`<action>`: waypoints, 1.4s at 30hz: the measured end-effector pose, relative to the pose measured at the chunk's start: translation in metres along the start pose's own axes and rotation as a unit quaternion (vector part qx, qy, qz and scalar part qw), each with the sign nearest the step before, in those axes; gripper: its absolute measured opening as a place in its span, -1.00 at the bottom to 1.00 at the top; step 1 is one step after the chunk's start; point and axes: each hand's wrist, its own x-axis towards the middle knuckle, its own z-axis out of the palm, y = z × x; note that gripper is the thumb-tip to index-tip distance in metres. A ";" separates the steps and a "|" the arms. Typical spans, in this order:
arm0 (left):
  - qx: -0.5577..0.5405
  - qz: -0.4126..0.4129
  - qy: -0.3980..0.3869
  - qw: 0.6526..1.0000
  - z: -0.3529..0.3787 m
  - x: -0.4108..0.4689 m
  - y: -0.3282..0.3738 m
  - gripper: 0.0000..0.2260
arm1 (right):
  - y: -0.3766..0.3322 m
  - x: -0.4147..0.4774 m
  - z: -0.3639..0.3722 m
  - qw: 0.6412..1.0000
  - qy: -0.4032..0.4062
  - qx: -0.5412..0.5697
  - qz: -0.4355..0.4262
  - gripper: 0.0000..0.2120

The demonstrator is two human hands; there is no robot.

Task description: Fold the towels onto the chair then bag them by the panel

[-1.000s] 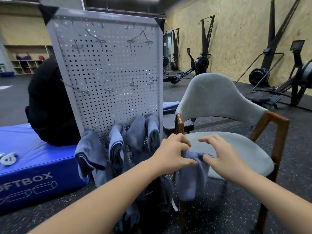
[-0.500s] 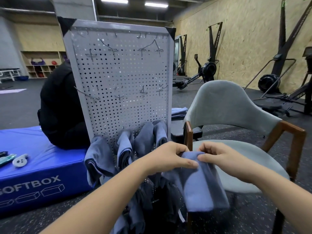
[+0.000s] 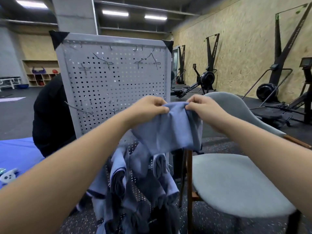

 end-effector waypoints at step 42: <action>0.391 0.052 0.098 0.914 -0.035 0.108 -0.011 -0.79 | -0.032 0.077 0.046 0.950 0.073 -0.297 -0.061 -0.79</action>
